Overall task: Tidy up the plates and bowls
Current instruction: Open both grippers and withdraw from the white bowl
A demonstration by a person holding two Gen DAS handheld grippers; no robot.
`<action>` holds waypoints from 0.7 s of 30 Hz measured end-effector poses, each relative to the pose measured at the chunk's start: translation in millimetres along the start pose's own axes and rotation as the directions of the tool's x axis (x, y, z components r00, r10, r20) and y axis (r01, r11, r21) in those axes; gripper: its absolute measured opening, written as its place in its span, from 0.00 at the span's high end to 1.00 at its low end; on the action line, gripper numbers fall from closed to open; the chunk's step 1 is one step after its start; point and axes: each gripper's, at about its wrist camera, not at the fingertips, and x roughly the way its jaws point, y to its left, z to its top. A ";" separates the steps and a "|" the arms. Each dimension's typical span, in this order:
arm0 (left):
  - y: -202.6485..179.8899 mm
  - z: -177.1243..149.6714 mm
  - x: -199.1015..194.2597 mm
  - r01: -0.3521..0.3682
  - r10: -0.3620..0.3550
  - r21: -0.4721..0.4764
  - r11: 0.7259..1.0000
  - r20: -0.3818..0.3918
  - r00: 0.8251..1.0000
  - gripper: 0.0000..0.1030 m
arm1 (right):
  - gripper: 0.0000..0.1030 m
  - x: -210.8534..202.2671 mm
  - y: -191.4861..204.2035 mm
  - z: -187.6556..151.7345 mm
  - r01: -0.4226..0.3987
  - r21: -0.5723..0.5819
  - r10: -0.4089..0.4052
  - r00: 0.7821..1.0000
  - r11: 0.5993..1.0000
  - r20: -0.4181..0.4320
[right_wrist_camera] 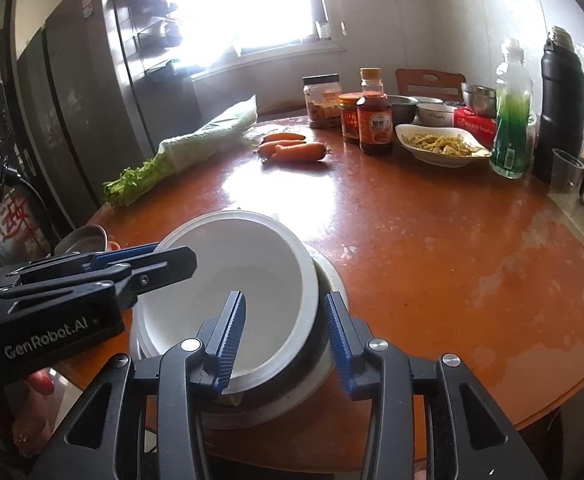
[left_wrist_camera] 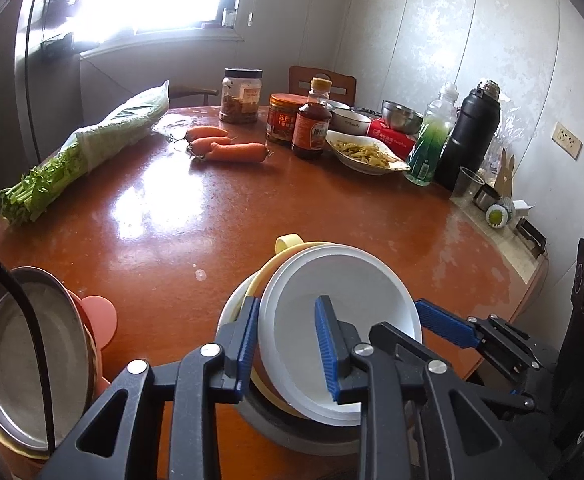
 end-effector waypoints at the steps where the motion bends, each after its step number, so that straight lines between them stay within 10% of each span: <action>1: 0.8 -0.4 -1.1 0.001 -0.001 -0.003 1.000 0.003 1.000 0.62 | 0.49 -1.9 -2.5 0.1 -0.007 0.011 0.007 1.000 1.000 0.006; 4: 2.5 0.6 -5.1 -0.014 0.014 -0.006 1.000 0.015 1.000 0.48 | 0.46 -5.6 -6.8 0.3 -0.009 0.026 0.009 1.000 1.000 0.011; 21: 10.5 -14.2 -16.7 -0.076 0.076 -0.014 0.997 0.020 0.997 0.35 | 0.34 -22.1 -16.3 -1.0 -0.001 0.046 0.000 1.000 0.999 0.024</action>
